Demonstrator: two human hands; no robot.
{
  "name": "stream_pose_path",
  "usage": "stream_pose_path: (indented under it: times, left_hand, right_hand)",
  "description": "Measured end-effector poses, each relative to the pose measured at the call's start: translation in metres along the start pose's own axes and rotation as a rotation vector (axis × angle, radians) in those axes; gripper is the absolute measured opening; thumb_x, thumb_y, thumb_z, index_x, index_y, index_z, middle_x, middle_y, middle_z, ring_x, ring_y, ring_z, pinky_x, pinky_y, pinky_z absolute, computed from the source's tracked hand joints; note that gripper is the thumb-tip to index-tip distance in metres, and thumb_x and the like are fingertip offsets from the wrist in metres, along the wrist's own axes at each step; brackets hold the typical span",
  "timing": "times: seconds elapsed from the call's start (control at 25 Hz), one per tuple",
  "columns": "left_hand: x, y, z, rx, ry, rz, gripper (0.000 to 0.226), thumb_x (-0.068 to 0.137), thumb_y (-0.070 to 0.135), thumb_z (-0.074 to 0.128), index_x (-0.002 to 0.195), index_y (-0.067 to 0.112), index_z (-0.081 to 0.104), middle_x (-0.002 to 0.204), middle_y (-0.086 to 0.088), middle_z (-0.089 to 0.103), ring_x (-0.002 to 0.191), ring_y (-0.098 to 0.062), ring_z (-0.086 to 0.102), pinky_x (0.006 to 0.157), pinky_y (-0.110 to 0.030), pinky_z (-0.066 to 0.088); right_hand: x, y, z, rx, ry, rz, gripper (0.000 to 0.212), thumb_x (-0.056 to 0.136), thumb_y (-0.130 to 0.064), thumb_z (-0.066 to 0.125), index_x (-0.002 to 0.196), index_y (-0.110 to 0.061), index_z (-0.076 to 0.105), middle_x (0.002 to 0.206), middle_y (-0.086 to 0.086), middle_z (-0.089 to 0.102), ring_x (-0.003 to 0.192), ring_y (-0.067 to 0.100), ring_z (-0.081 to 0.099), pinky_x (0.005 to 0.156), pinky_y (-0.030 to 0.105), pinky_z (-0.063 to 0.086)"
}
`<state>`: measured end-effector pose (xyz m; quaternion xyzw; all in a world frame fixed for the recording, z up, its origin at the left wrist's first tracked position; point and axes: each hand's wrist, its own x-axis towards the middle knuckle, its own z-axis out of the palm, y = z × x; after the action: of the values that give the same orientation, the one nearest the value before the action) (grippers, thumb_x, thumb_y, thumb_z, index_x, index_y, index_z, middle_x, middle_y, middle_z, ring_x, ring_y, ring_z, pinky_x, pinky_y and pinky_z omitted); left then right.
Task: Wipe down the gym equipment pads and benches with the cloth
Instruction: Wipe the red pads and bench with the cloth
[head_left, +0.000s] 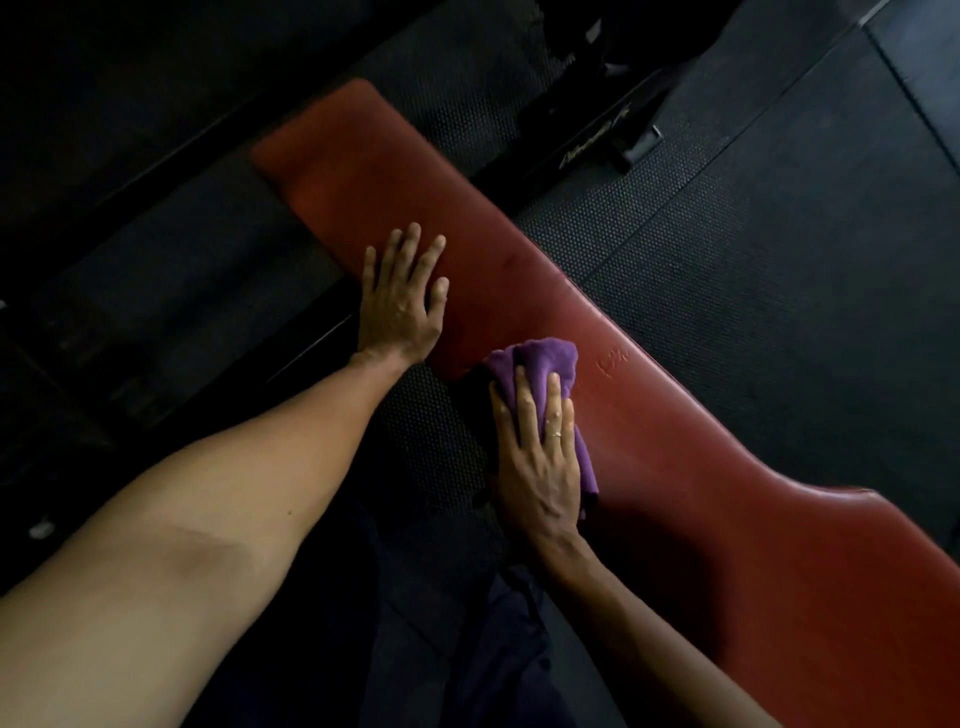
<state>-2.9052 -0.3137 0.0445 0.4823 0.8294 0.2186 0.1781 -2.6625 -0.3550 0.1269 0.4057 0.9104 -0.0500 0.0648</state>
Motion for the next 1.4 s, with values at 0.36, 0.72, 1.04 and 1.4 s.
stream_pose_path:
  times: [0.36, 0.72, 1.04, 1.4]
  left_hand:
    - [0.0, -0.005, 0.003, -0.004, 0.017, 0.019, 0.054, 0.106, 0.041, 0.028, 0.157, 0.025, 0.035, 0.166, -0.007, 0.026, 0.155, -0.027, 0.017, 0.125, -0.049, 0.005]
    - [0.001, -0.001, 0.001, -0.018, 0.026, -0.005, 0.056, 0.103, 0.042, 0.028, 0.156, 0.025, 0.038, 0.166, -0.007, 0.027, 0.154, -0.027, 0.019, 0.125, -0.05, 0.004]
    - [0.0, -0.004, 0.002, -0.02, 0.018, 0.019, 0.054, 0.105, 0.037, 0.028, 0.157, 0.025, 0.035, 0.167, -0.007, 0.024, 0.155, -0.027, 0.015, 0.125, -0.049, 0.004]
    - [0.004, -0.006, -0.014, -0.041, -0.07, -0.039, 0.056, 0.103, 0.045, 0.03, 0.157, 0.028, 0.034, 0.168, -0.007, 0.02, 0.156, -0.025, 0.012, 0.126, -0.047, 0.002]
  right_hand:
    - [0.15, 0.008, -0.01, 0.113, -0.123, 0.013, 0.059, 0.104, -0.047, 0.04, 0.156, -0.019, 0.041, 0.168, 0.01, 0.024, 0.156, 0.039, 0.013, 0.127, 0.05, 0.011]
    - [0.053, -0.01, -0.018, 0.143, -0.079, 0.128, 0.061, 0.101, -0.042, 0.044, 0.156, -0.015, 0.038, 0.168, 0.012, 0.023, 0.157, 0.04, 0.007, 0.127, 0.053, 0.009]
    - [0.158, 0.026, -0.018, 0.059, -0.2, -0.088, 0.059, 0.104, -0.049, 0.037, 0.156, -0.022, 0.04, 0.169, 0.006, 0.021, 0.157, 0.033, 0.009, 0.127, 0.05, 0.012]
    - [0.105, 0.02, -0.025, 0.116, -0.165, 0.077, 0.065, 0.1, -0.049, 0.038, 0.158, -0.022, 0.035, 0.17, 0.006, 0.019, 0.158, 0.034, 0.0, 0.128, 0.052, 0.008]
